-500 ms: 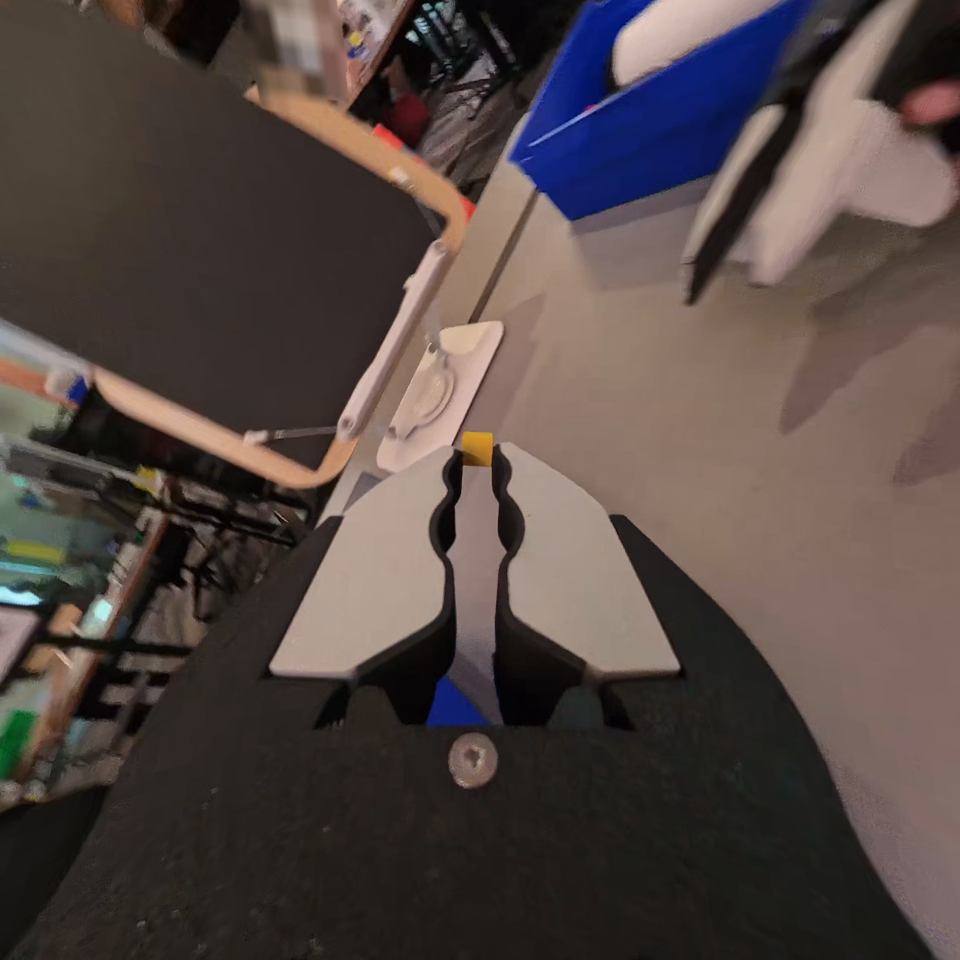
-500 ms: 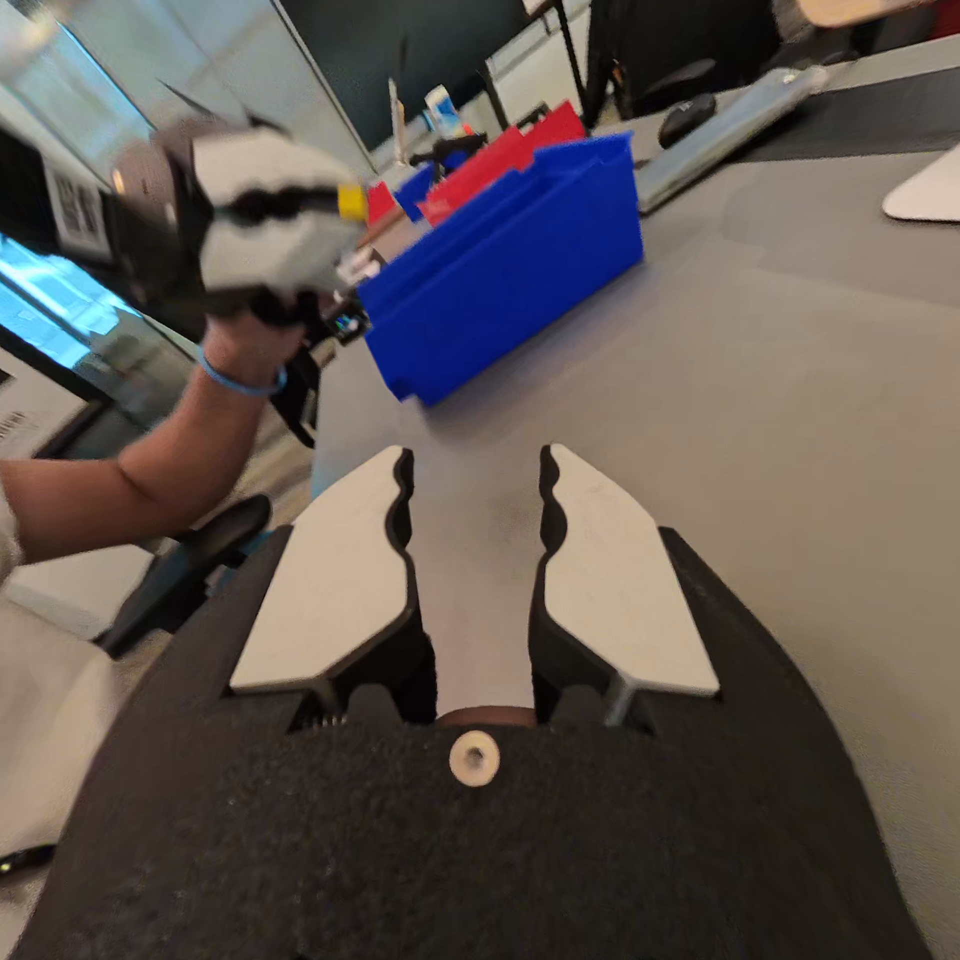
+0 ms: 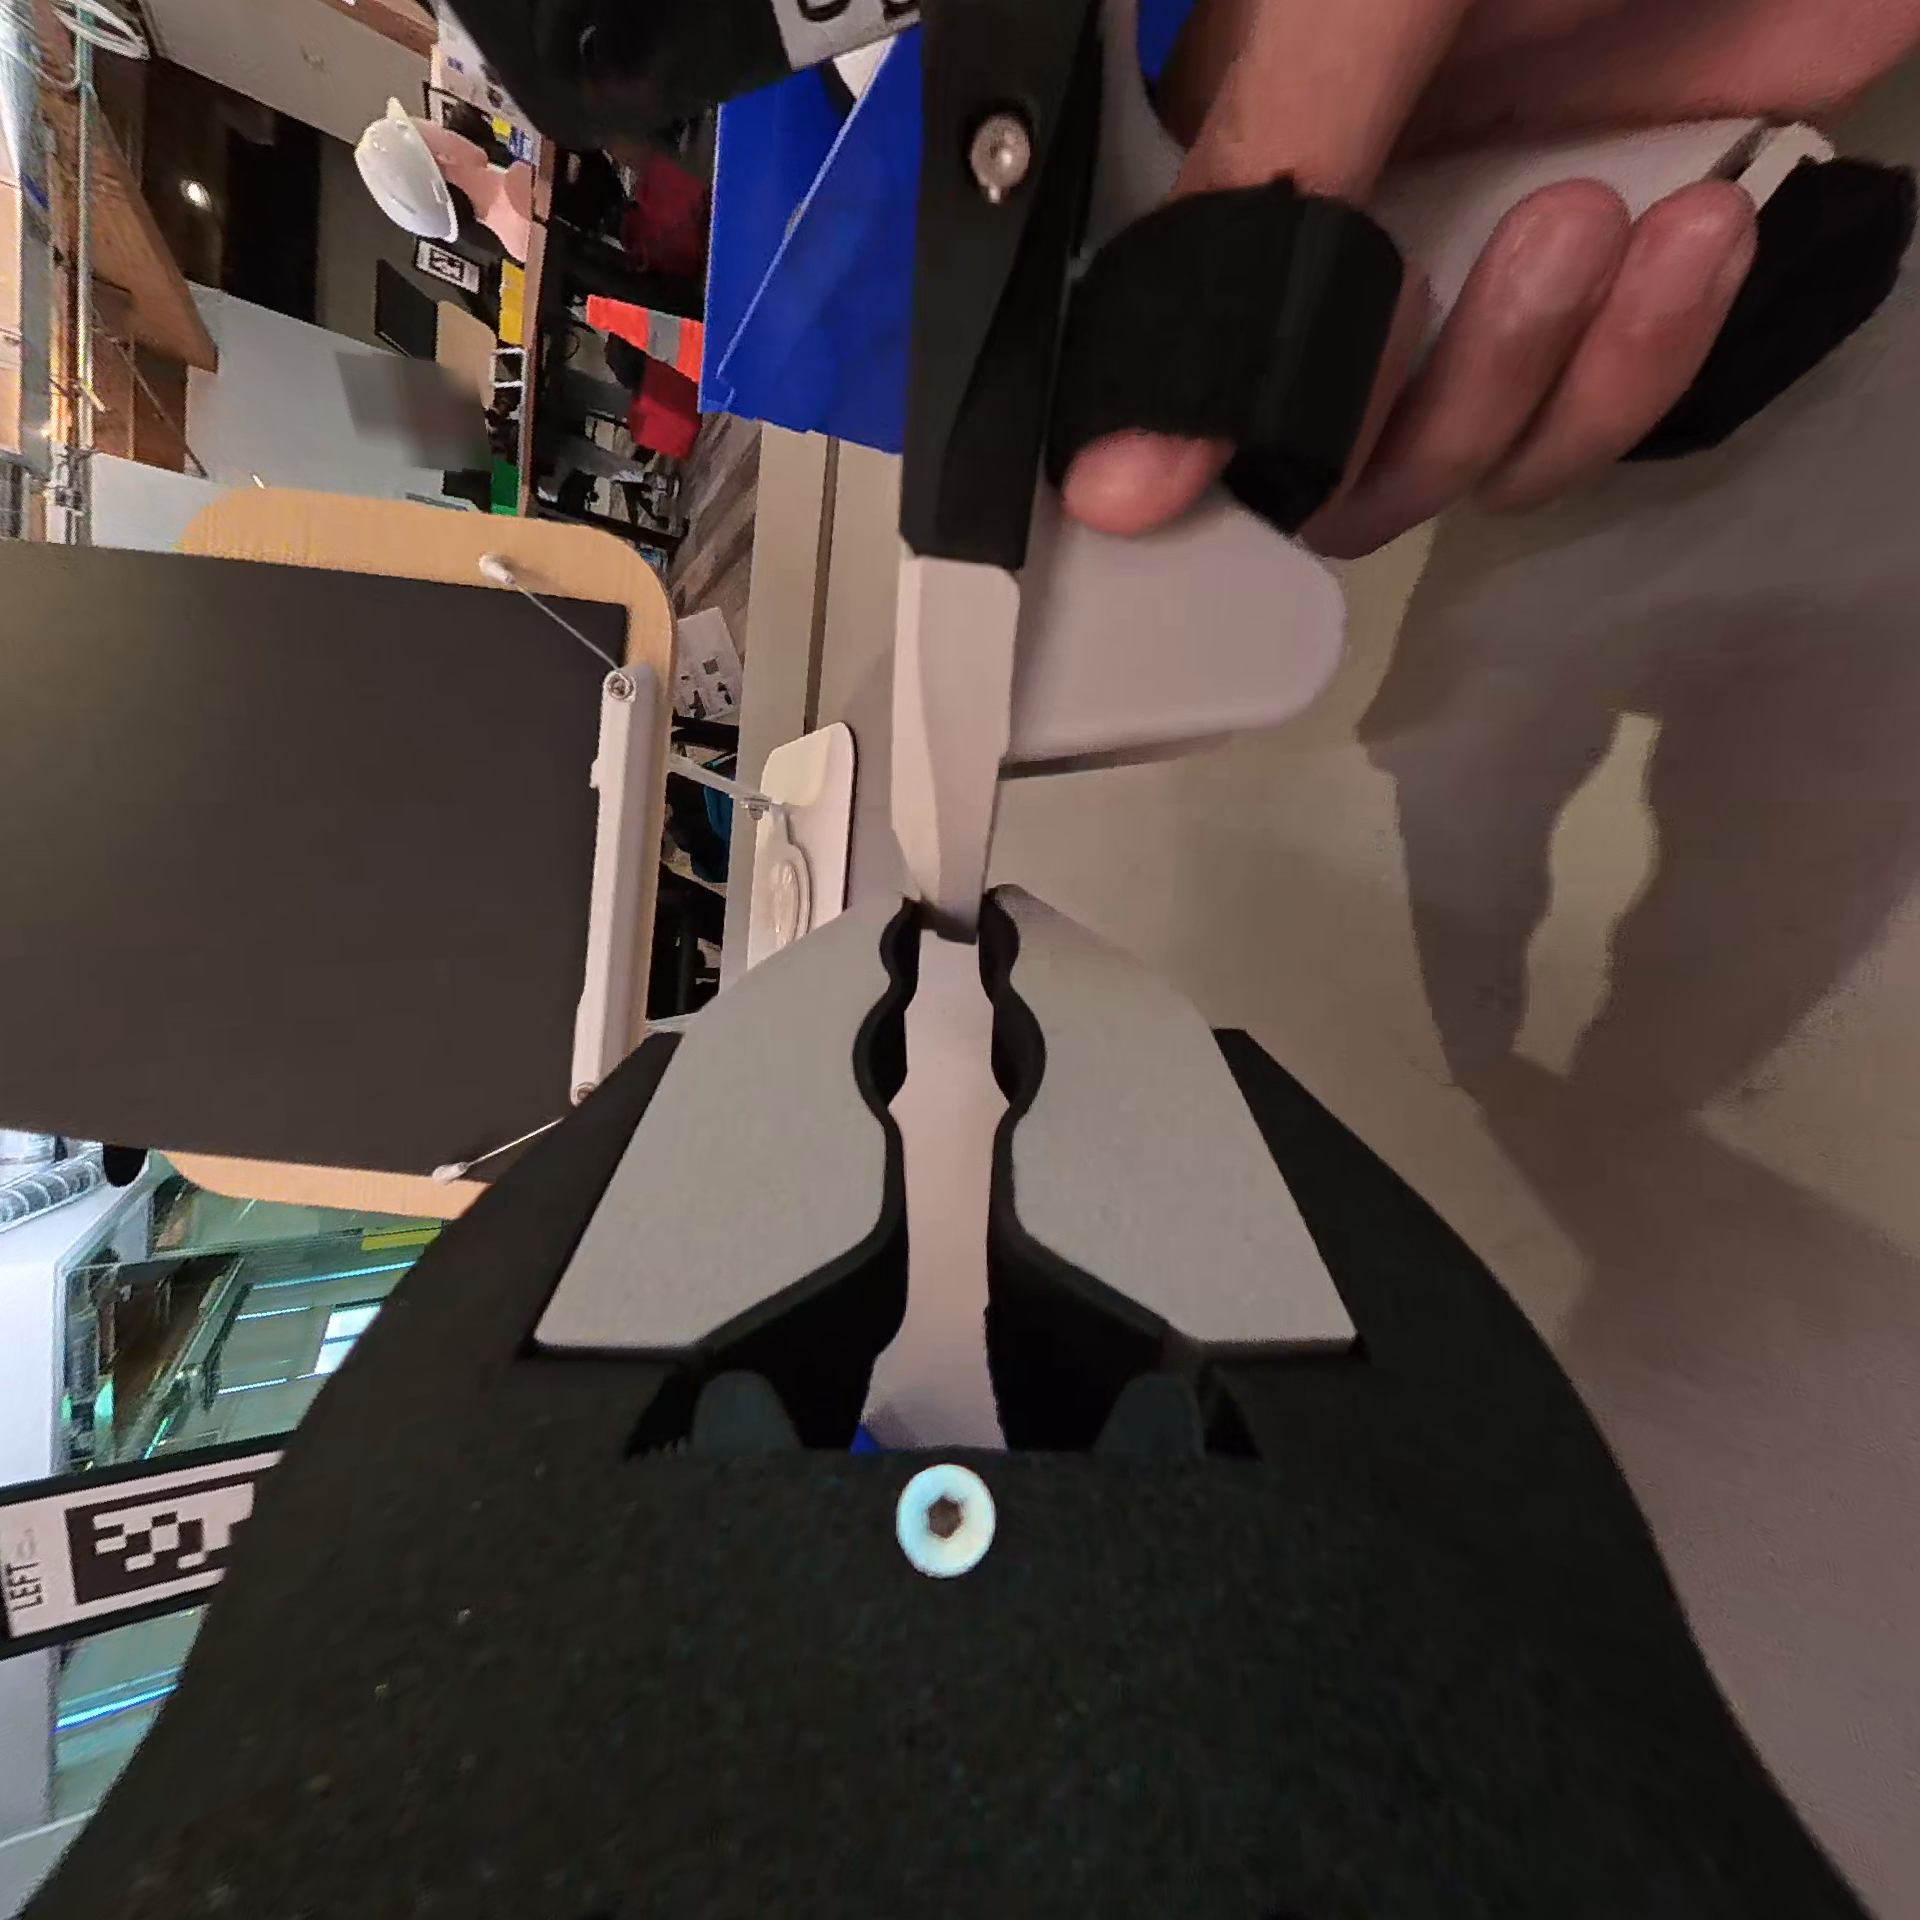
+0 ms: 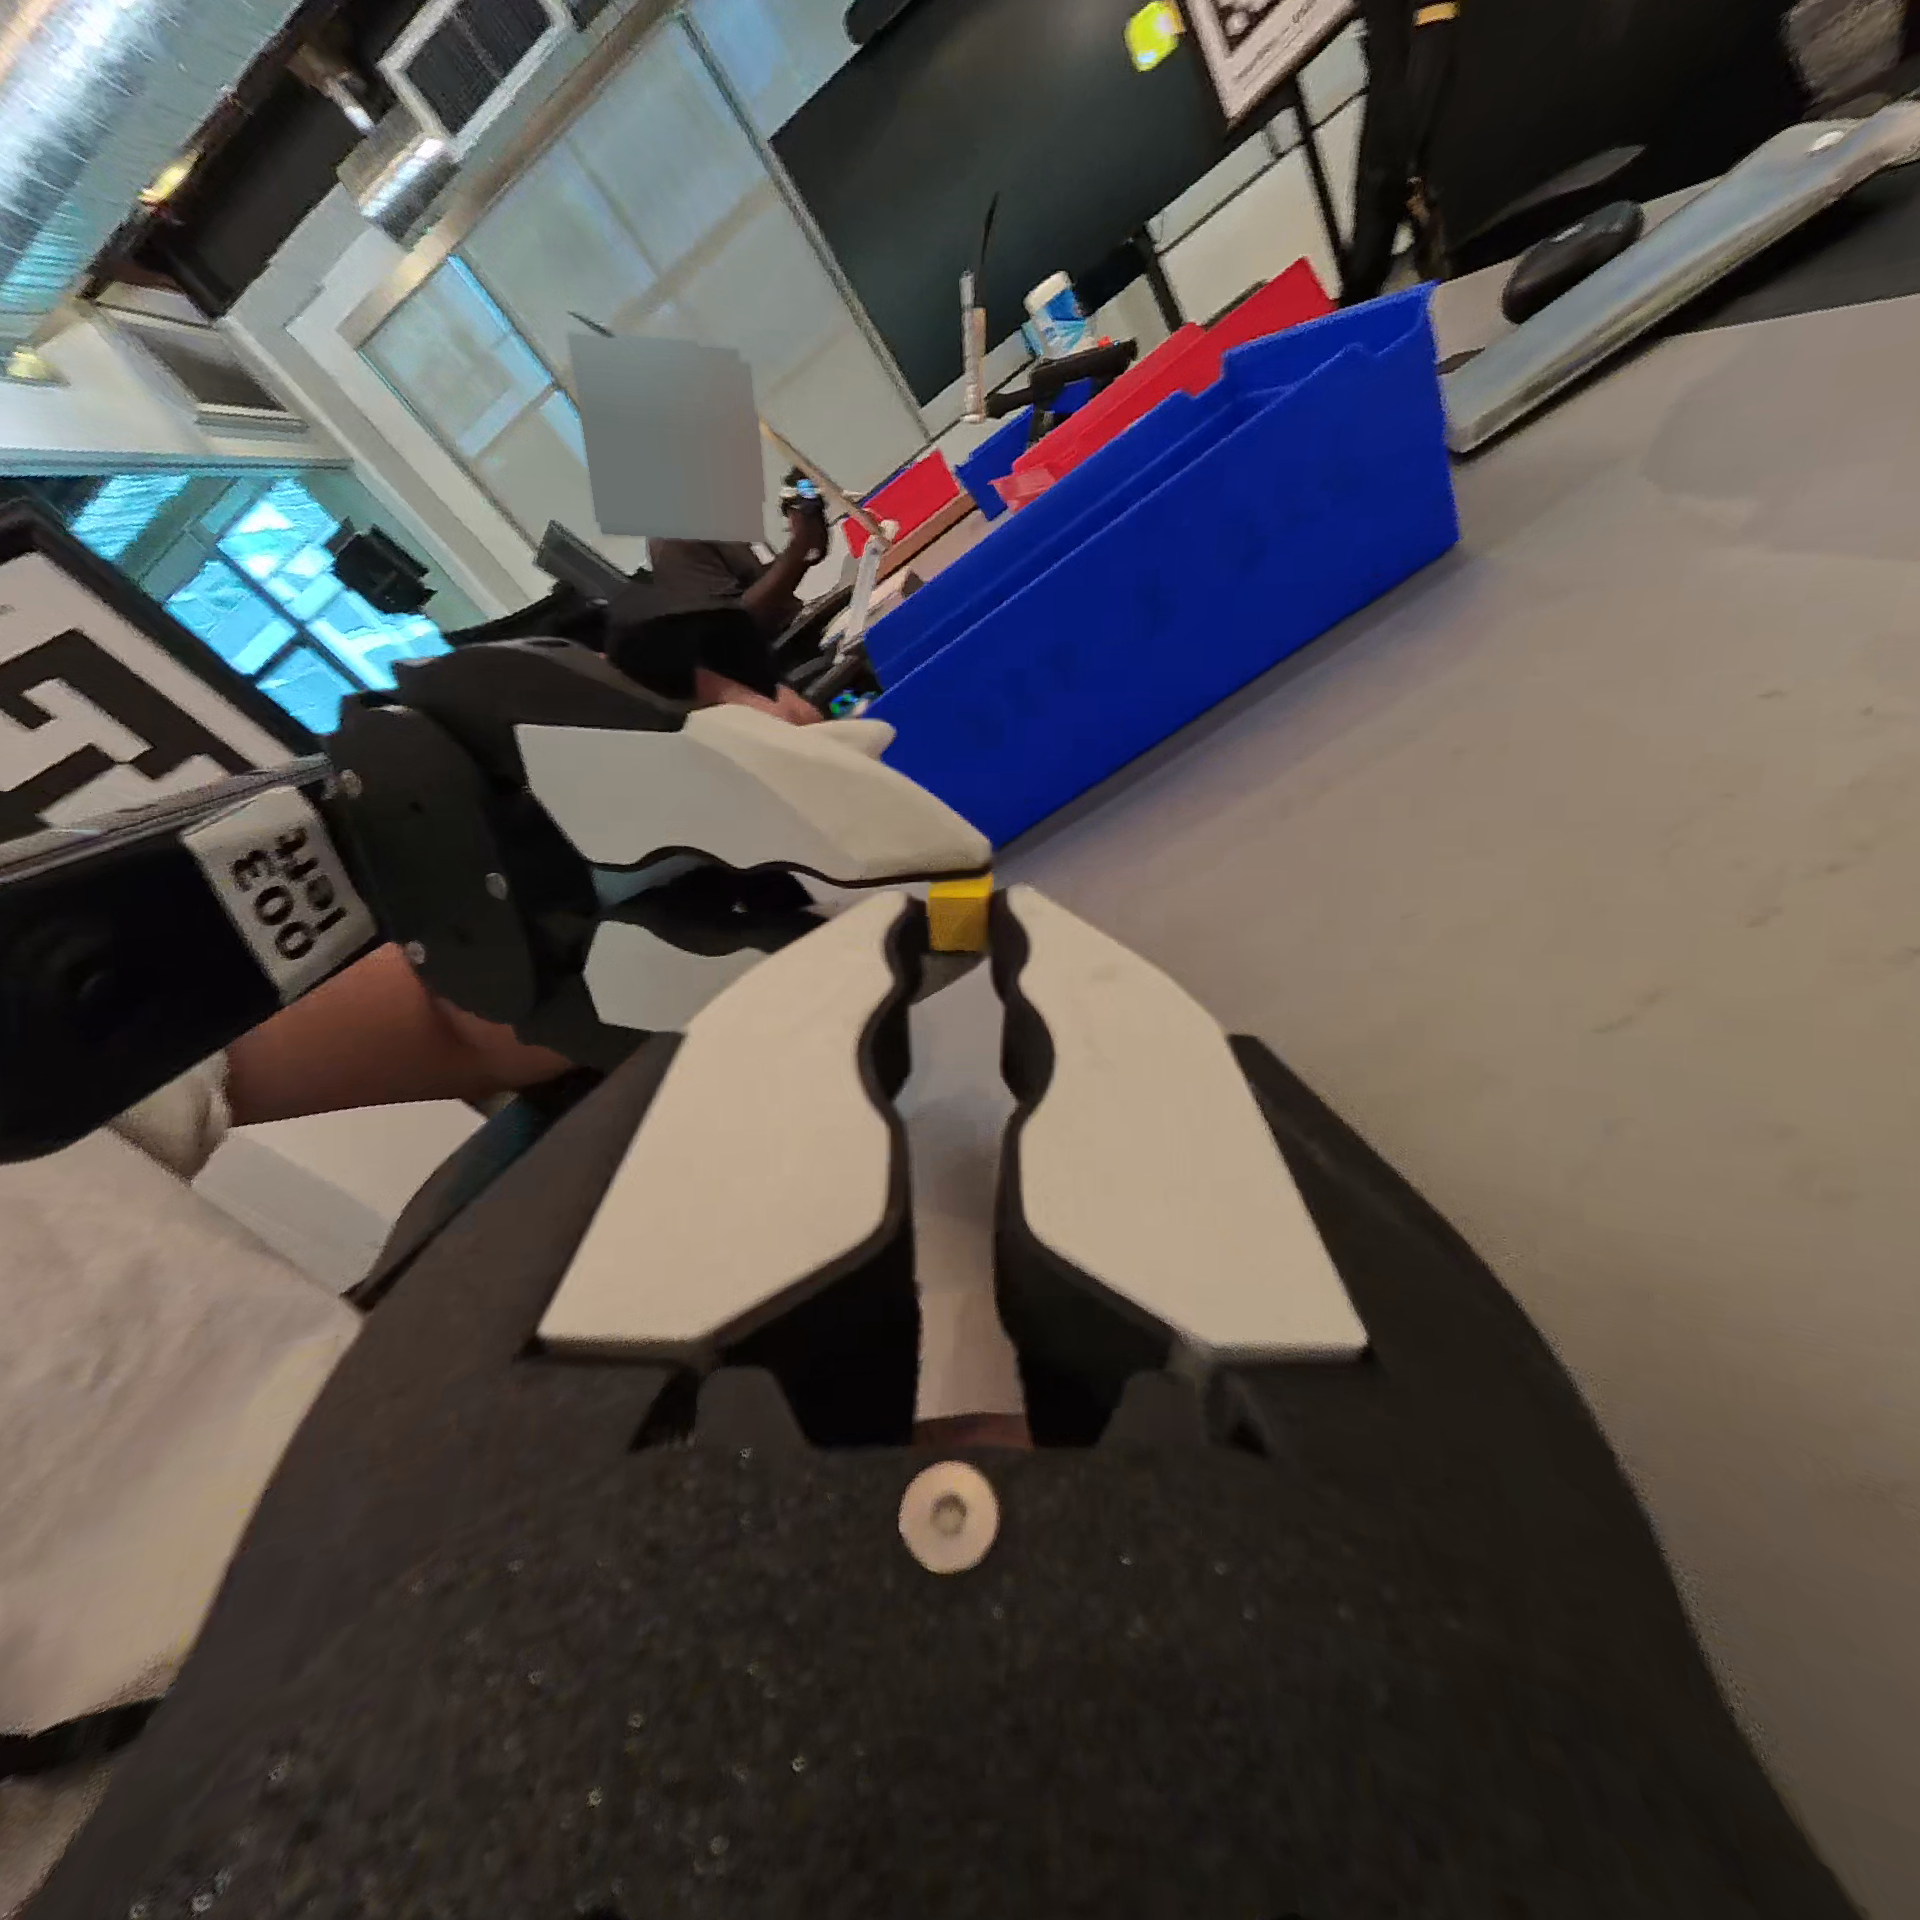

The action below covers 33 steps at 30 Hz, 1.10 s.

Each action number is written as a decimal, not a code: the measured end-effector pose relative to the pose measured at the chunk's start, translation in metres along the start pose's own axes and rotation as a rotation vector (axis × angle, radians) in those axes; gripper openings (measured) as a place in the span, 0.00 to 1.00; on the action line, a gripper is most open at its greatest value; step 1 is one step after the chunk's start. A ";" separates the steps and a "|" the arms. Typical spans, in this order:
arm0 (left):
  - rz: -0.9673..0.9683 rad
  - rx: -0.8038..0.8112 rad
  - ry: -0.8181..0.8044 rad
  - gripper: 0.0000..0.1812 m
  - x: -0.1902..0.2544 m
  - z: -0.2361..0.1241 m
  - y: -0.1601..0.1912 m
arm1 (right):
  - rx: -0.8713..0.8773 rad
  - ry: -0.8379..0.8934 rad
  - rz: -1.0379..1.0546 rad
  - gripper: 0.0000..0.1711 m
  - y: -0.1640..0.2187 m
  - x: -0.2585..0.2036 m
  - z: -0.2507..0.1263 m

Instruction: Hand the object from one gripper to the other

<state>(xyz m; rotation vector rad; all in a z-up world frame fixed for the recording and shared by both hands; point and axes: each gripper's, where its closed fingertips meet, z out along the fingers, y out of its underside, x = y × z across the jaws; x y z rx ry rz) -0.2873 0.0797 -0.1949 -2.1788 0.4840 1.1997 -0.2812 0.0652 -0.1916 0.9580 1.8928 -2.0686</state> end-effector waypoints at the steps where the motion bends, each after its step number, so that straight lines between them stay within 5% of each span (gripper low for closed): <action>1: -0.014 0.005 -0.005 0.06 0.001 0.001 -0.001 | -0.002 0.020 -0.022 0.06 0.000 0.002 -0.001; 7: -0.420 0.011 0.146 0.20 0.027 -0.010 0.005 | -0.046 -0.056 -0.036 0.06 0.009 -0.010 -0.011; 13: -1.034 0.585 0.337 0.22 0.014 -0.080 -0.035 | -0.136 -0.573 0.323 0.06 0.024 -0.071 -0.030; 20: -0.638 0.660 0.168 0.17 0.025 -0.094 -0.044 | -0.069 -0.810 0.621 0.06 0.016 -0.096 -0.015; 25: -0.562 0.651 -0.025 0.09 0.017 -0.096 -0.042 | -0.085 -0.802 0.675 0.06 0.025 -0.098 -0.002; 33: -0.602 0.618 0.039 0.09 0.022 -0.091 -0.034 | -0.095 -0.802 0.703 0.06 0.029 -0.095 0.003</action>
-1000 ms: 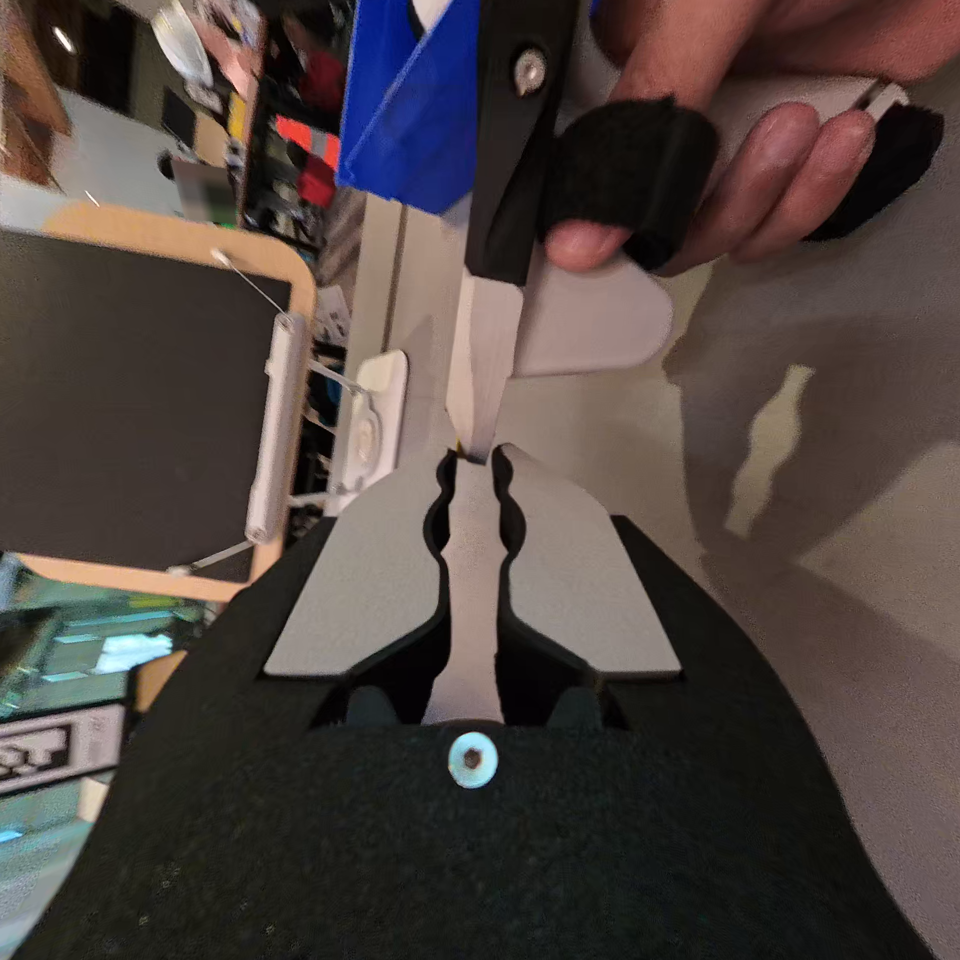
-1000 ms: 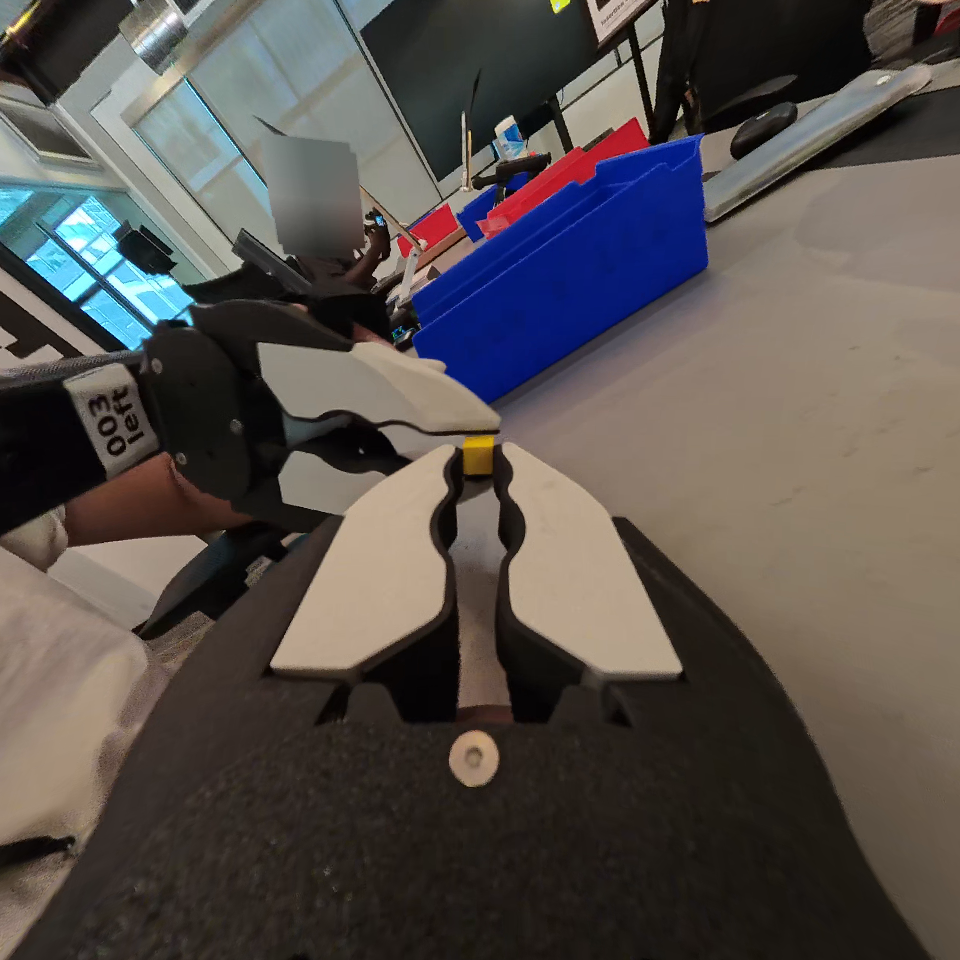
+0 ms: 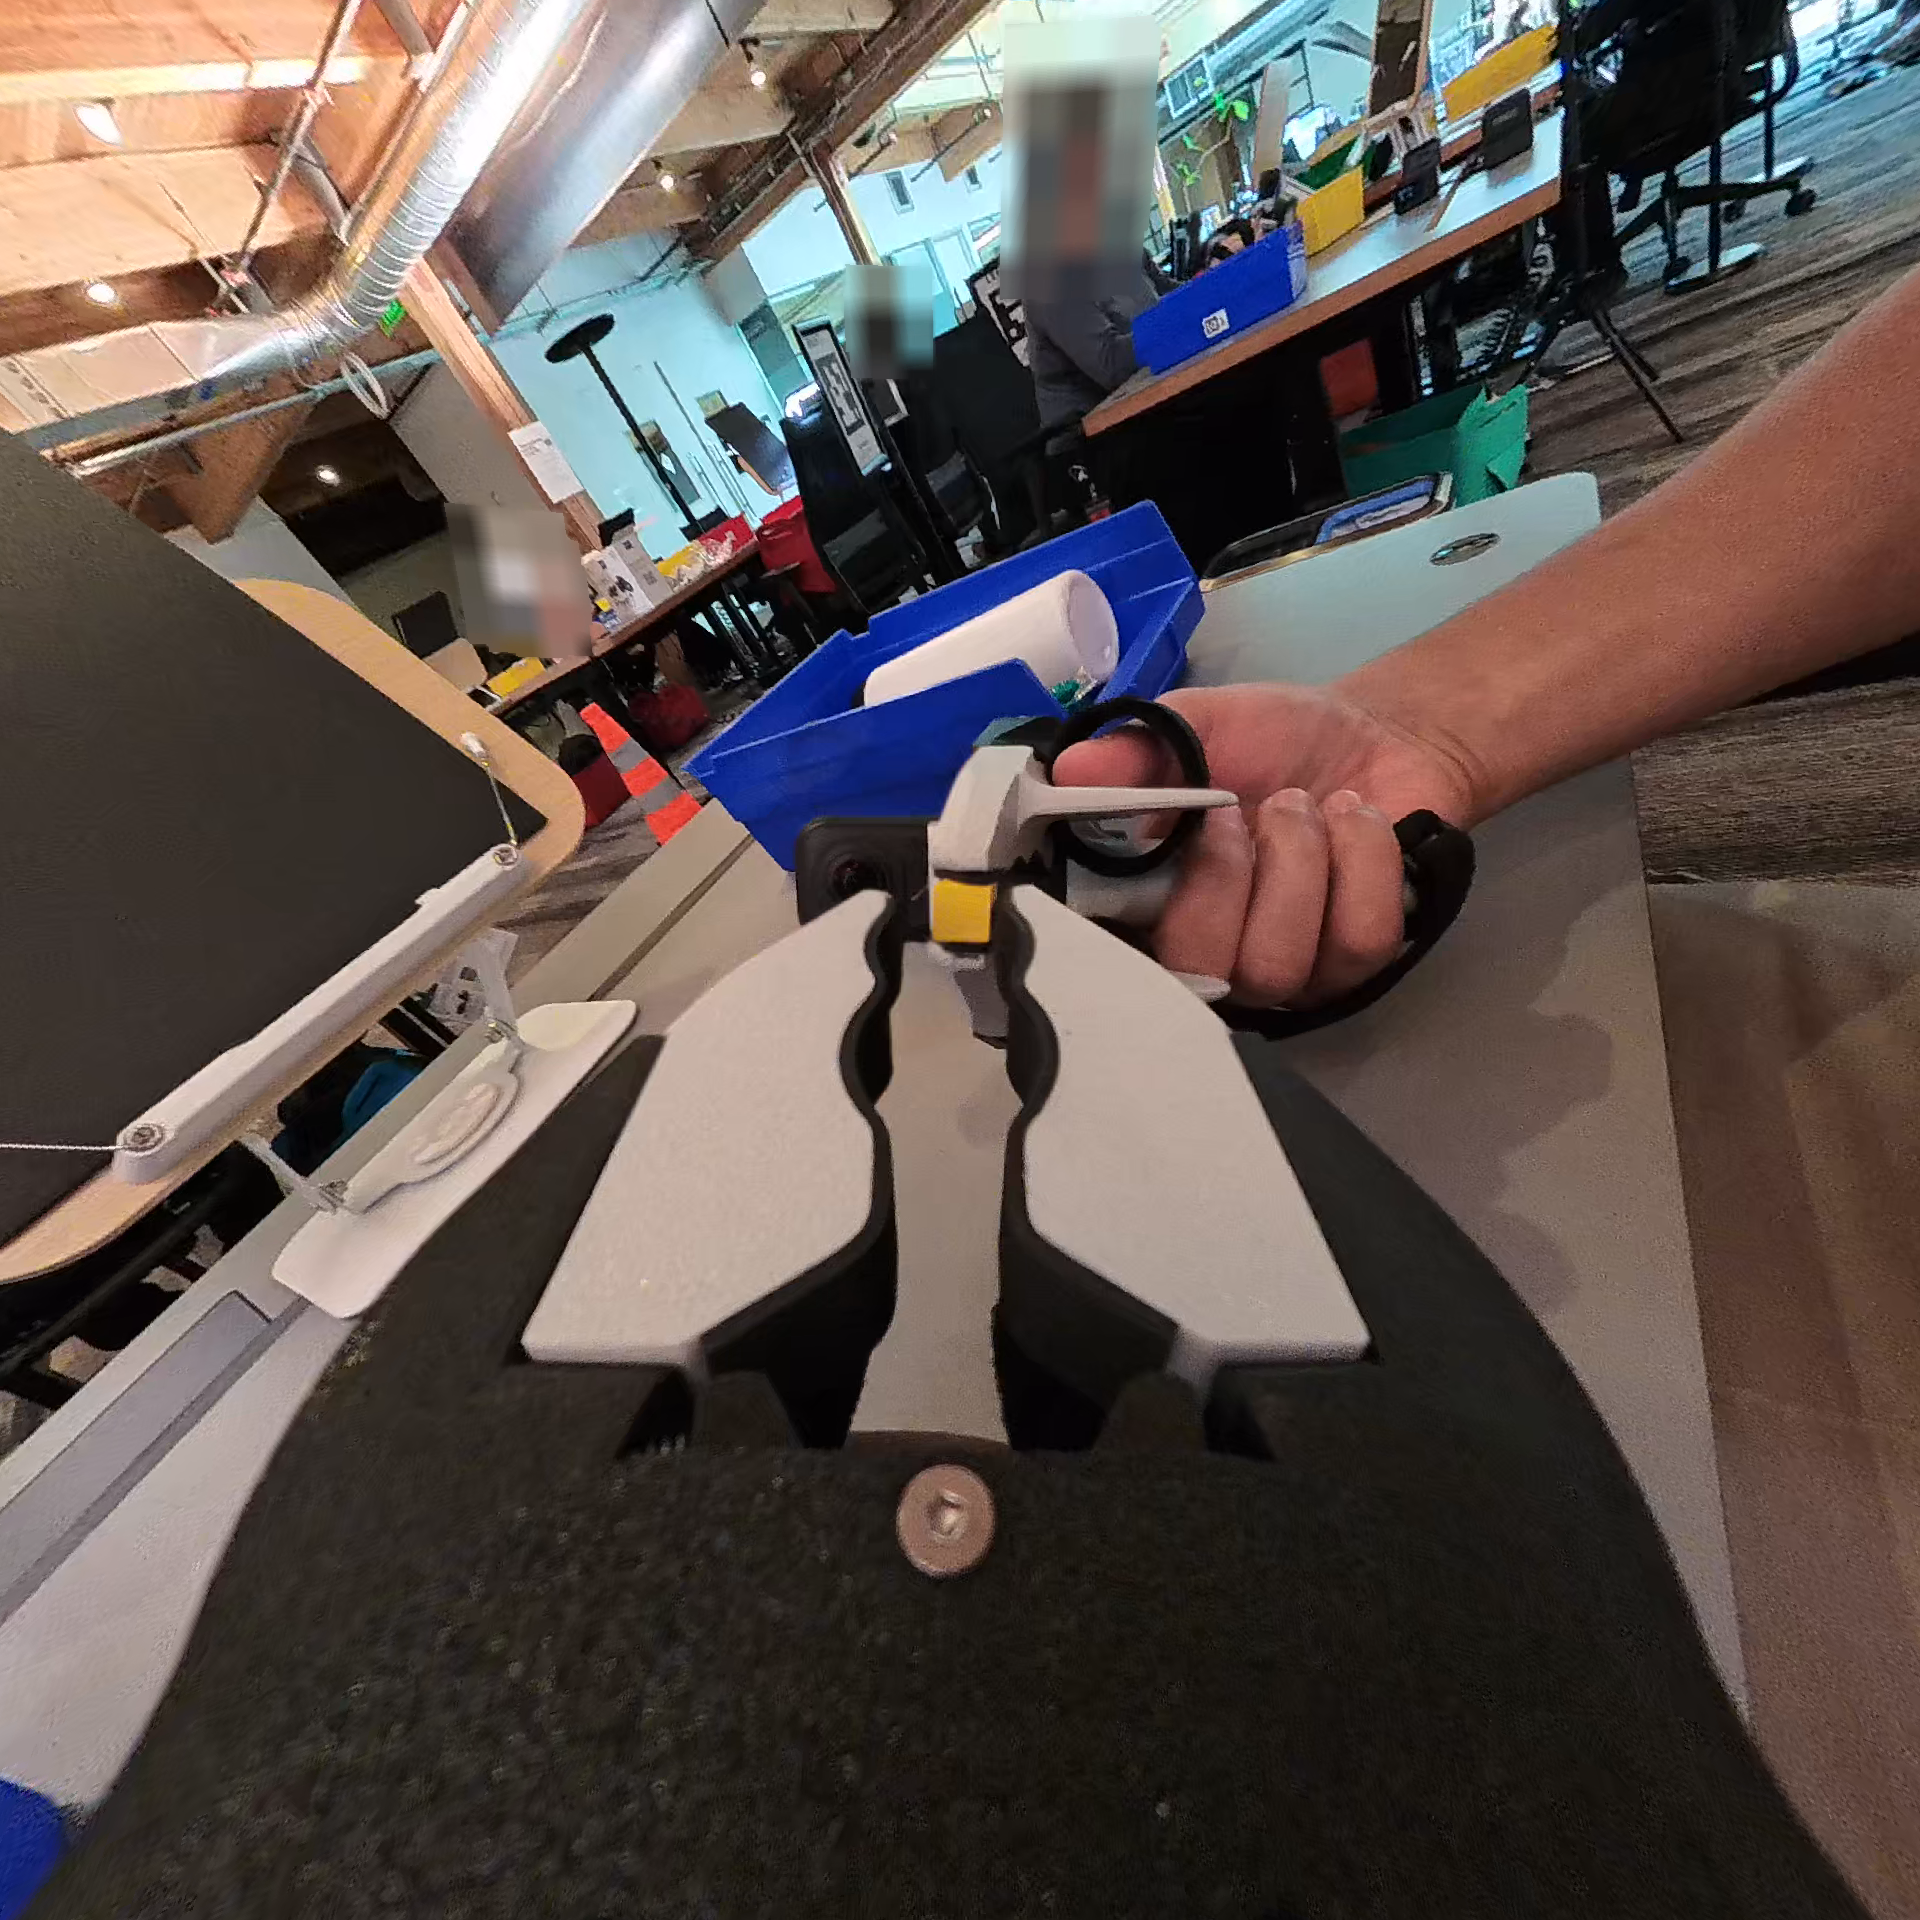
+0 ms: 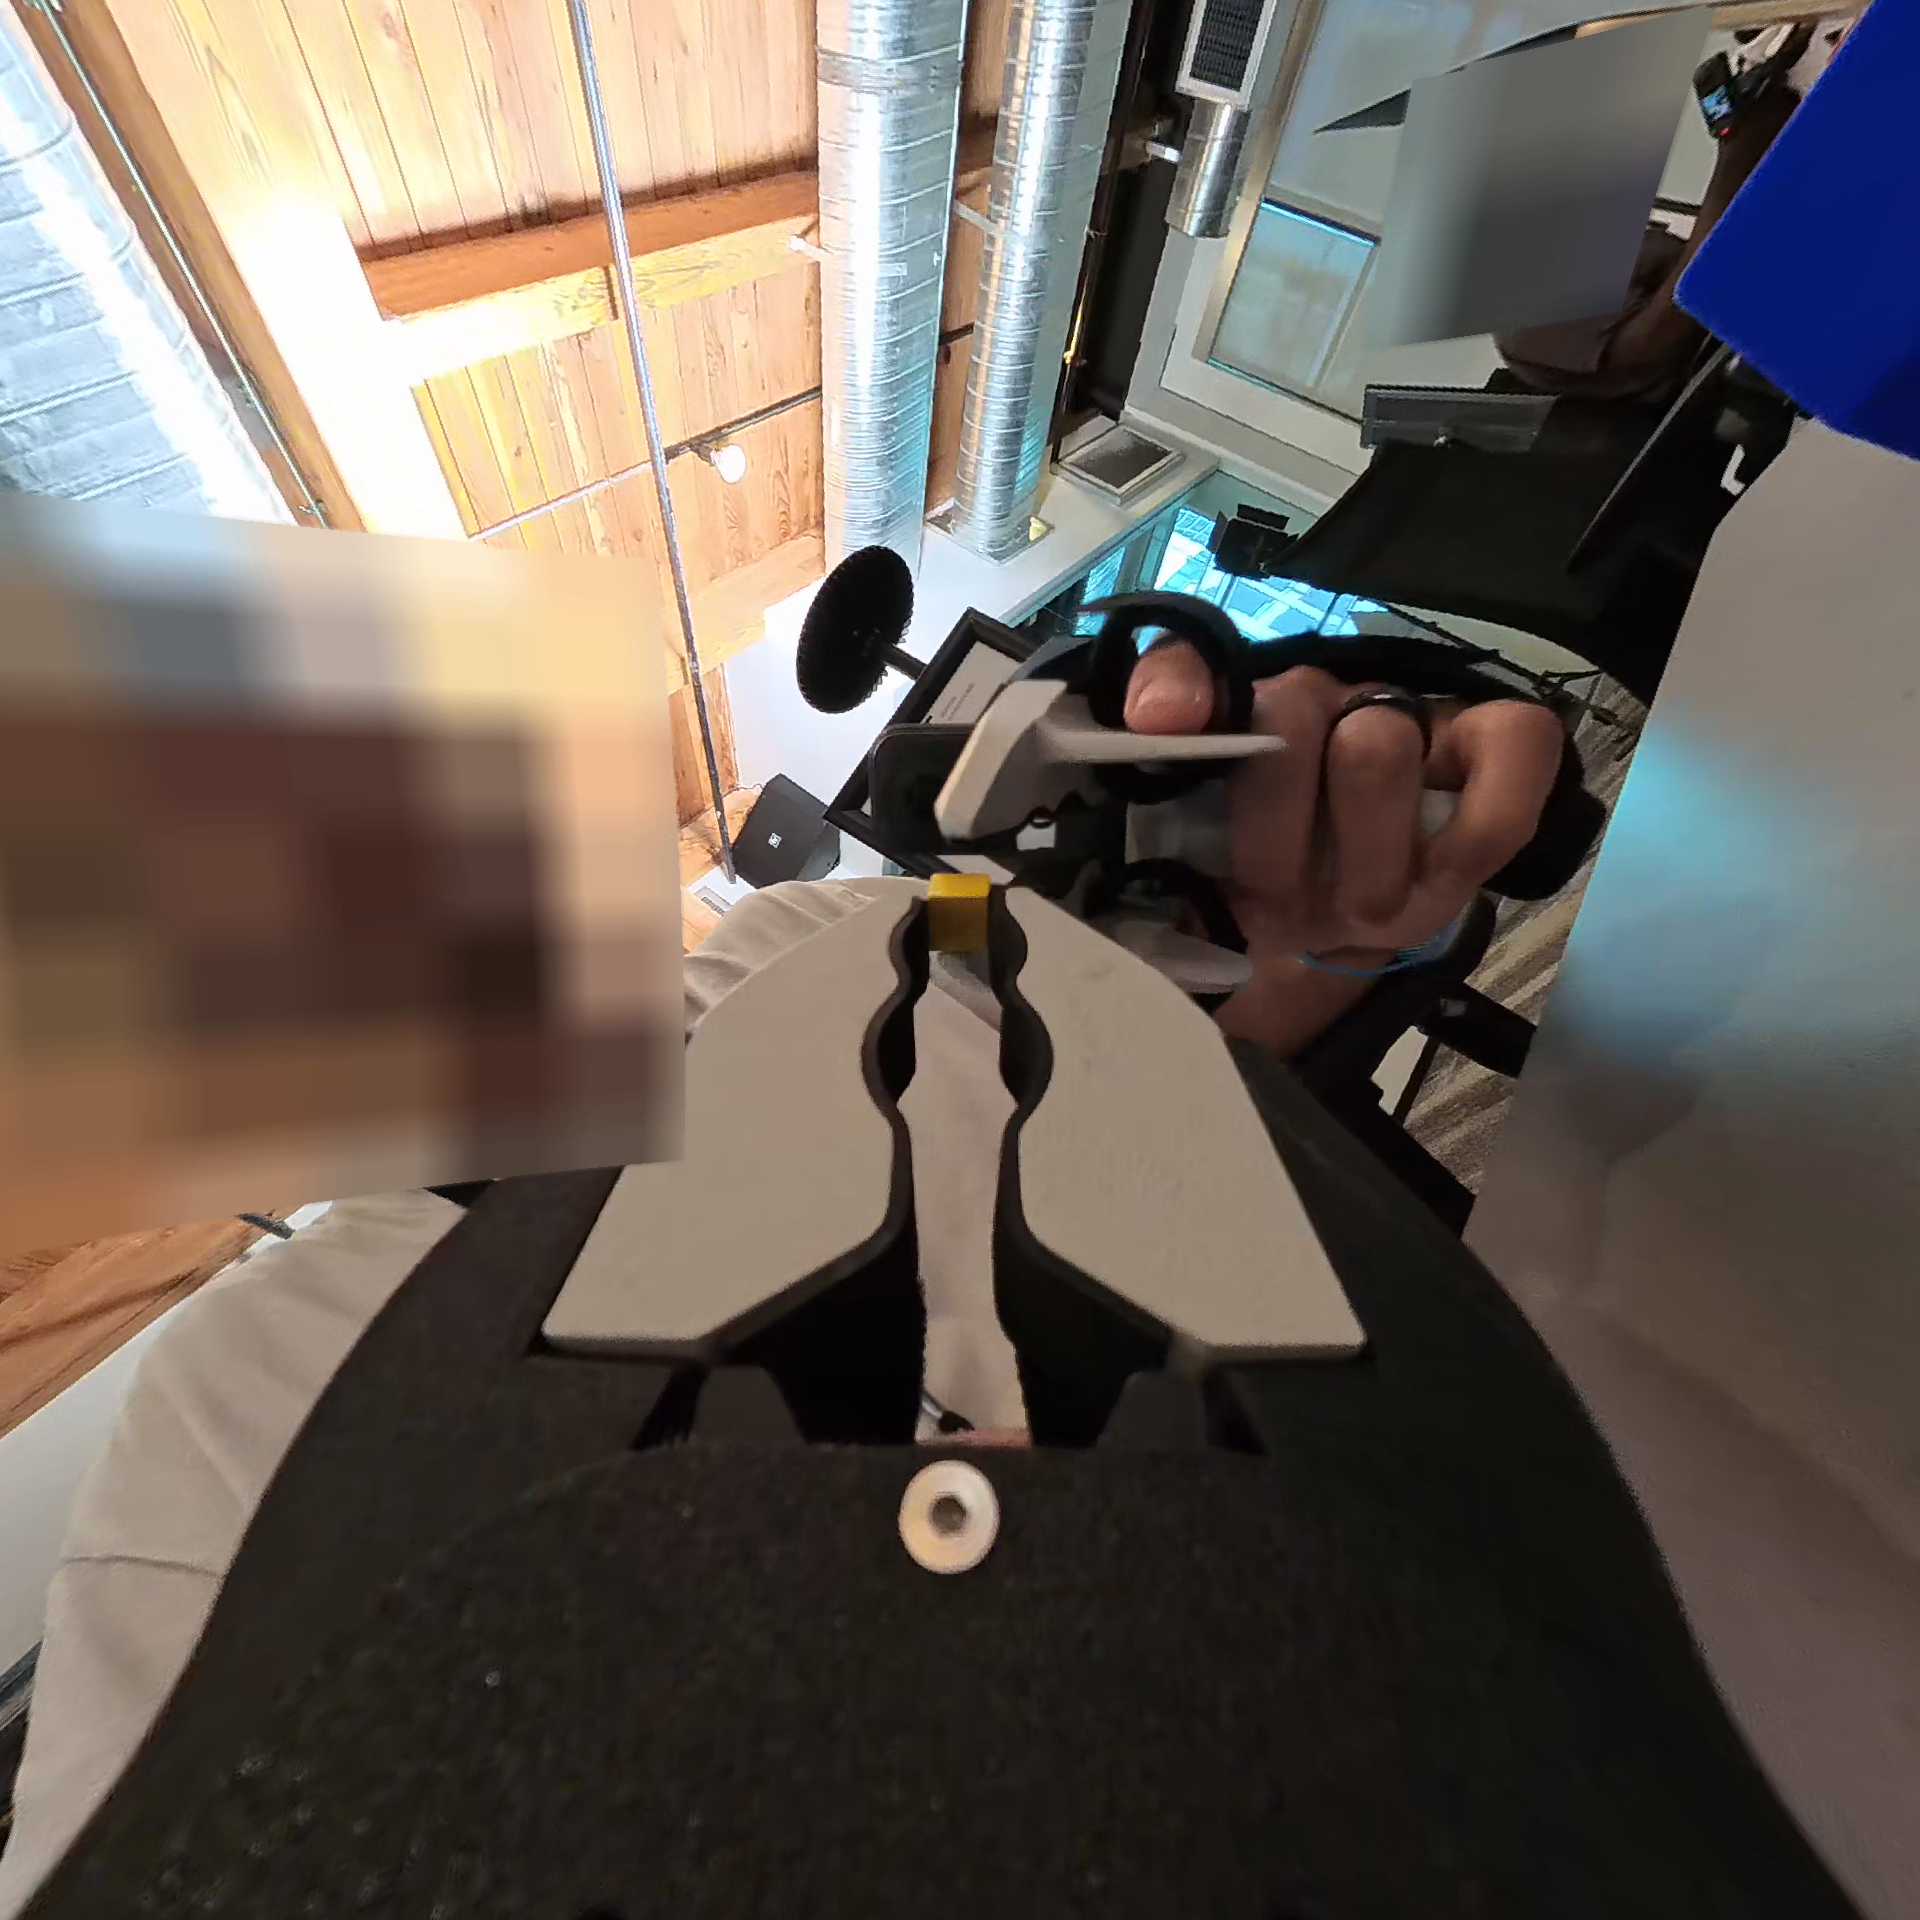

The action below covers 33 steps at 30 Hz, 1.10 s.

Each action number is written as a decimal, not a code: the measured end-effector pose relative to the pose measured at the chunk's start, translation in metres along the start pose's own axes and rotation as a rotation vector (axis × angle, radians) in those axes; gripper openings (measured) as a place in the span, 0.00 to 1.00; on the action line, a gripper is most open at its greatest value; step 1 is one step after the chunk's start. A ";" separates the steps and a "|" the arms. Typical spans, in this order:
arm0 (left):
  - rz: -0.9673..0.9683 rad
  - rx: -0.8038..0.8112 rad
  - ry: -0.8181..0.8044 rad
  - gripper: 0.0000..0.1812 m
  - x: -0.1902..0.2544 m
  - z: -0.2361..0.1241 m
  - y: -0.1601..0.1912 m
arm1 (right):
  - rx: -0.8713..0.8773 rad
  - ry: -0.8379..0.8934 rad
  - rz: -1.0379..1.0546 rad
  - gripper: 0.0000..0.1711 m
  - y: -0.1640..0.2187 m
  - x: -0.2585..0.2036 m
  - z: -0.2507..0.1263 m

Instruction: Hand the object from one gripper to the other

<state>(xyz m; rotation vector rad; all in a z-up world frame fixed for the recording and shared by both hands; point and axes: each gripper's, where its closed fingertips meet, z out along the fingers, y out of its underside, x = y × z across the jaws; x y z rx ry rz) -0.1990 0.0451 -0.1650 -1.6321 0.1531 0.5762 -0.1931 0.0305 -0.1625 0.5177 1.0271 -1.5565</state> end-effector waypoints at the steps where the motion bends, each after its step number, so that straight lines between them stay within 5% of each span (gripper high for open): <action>1: -0.001 -0.006 0.004 0.09 0.001 0.000 0.001 | 0.000 0.004 0.003 0.06 0.000 0.001 0.000; 9: -0.031 -0.072 0.009 0.06 -0.008 0.000 0.012 | 0.062 0.132 -0.078 0.14 -0.016 0.008 -0.013; 14: 0.161 -0.262 -0.077 0.06 -0.025 -0.002 0.047 | 0.128 0.575 -0.417 0.15 -0.042 0.025 -0.045; 20: 0.367 -0.434 -0.120 0.06 -0.025 0.002 0.076 | -0.009 1.026 -0.775 0.18 -0.044 0.048 -0.054; 33: 0.437 -0.449 -0.124 0.06 -0.020 0.004 0.076 | -0.053 0.999 -0.710 0.13 -0.029 0.065 -0.041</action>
